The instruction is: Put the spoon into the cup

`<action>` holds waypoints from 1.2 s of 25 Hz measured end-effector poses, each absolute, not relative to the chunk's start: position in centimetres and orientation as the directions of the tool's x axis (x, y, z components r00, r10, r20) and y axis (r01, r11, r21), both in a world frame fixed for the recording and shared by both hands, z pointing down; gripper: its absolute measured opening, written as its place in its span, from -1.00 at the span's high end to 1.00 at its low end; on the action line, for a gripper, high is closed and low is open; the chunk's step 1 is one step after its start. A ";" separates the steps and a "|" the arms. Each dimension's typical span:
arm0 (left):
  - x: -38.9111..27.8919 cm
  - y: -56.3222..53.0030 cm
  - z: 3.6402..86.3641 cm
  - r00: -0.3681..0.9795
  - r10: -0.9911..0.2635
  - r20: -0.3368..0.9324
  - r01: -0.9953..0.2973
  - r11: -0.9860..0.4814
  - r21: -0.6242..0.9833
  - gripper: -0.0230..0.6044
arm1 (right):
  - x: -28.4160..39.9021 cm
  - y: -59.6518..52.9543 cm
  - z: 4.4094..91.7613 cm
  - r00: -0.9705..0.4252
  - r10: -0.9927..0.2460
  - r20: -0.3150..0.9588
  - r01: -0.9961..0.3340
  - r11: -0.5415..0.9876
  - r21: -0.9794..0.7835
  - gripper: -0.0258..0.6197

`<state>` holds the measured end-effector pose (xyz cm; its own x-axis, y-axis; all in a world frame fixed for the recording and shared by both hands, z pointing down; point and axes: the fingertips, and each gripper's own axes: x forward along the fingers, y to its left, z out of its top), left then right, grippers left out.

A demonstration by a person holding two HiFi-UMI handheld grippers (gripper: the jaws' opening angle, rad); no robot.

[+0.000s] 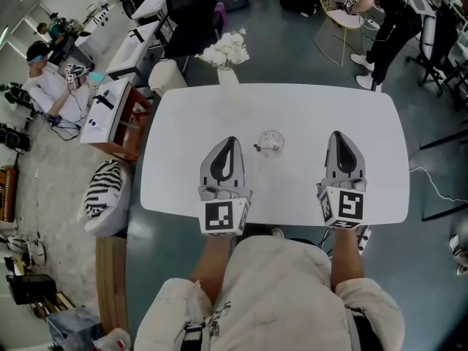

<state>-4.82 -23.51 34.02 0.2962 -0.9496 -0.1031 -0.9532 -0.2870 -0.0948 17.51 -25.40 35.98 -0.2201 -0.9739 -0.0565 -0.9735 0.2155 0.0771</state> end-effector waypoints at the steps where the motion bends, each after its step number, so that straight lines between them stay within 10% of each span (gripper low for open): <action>1: -4.8 -23.5 34.0 0.297 -0.949 -0.104 -0.953 -0.288 -0.095 0.91 | 17.5 -25.4 35.9 -0.220 -0.974 -0.056 -0.973 0.216 0.076 0.96; 30: -5.7 -23.5 34.5 0.301 -0.949 -0.094 -0.953 -0.295 -0.074 0.91 | 16.2 -25.1 36.5 -0.230 -0.973 -0.035 -0.970 0.226 0.091 0.96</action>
